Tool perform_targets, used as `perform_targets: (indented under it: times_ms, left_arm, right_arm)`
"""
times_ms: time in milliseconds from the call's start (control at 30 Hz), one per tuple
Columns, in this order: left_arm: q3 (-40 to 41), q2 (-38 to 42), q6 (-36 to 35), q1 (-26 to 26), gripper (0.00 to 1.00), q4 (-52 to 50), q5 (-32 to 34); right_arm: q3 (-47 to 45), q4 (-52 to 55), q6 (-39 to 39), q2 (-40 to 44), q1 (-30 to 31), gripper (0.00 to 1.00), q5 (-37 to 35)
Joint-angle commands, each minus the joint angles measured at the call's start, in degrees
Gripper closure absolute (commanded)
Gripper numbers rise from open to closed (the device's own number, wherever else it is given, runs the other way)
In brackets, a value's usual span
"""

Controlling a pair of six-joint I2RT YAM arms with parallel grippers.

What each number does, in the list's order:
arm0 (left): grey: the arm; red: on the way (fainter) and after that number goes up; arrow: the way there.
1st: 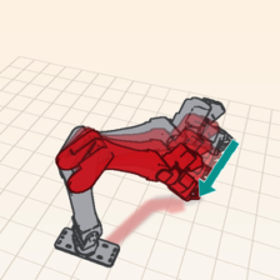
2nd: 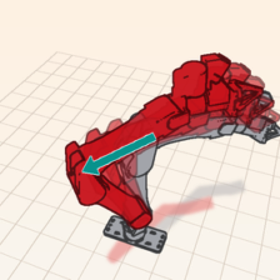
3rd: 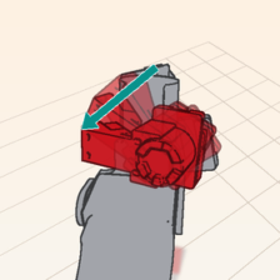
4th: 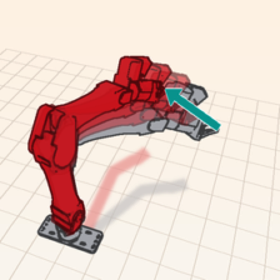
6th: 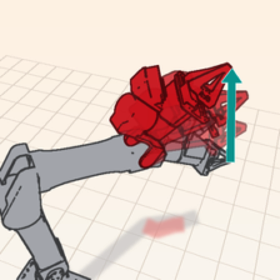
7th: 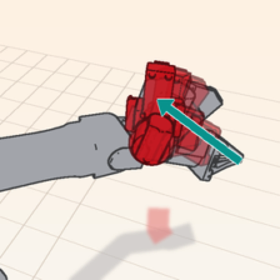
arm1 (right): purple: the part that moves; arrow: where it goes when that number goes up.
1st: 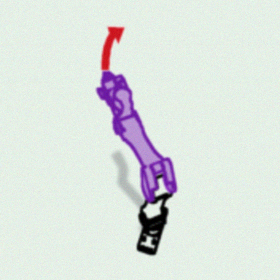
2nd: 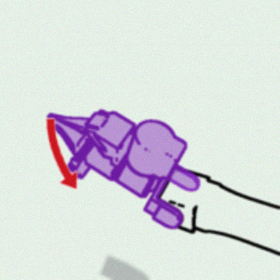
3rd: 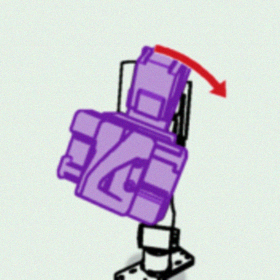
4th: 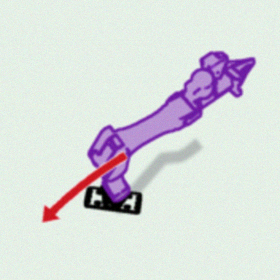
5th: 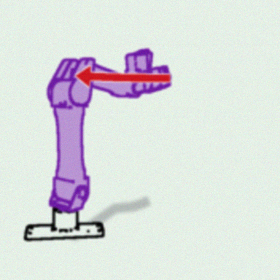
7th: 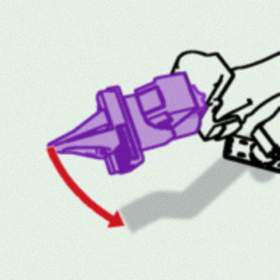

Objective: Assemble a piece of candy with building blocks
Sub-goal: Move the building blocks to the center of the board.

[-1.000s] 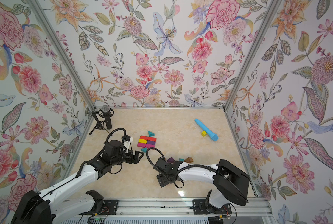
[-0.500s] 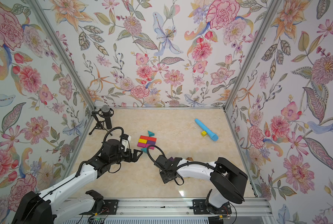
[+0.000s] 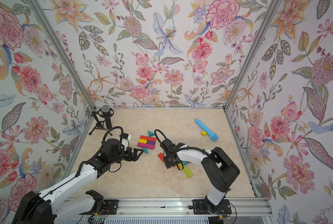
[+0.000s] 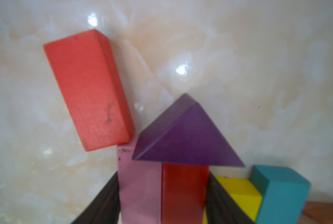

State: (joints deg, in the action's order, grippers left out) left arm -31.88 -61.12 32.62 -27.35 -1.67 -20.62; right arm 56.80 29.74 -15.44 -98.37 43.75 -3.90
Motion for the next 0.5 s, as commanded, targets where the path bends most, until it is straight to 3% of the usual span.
perform_targets:
  times_ms: [0, 267, 467]
  left_arm:
    - [-1.1, -0.4, 0.7, 0.7, 0.01, 0.6, -0.5]
    - [-2.4, -0.8, 0.2, 0.6, 0.01, -0.3, -0.1]
    - [-2.1, -1.5, 0.3, 0.6, 0.01, 0.2, -0.6]
  right_arm:
    - [3.9, -0.7, 5.5, -3.7, -2.0, 0.49, 0.5]
    - [10.9, -1.4, 9.7, -11.1, -6.2, 0.48, 2.4]
    - [11.5, 0.4, 11.9, -10.1, -9.5, 0.45, 1.2]
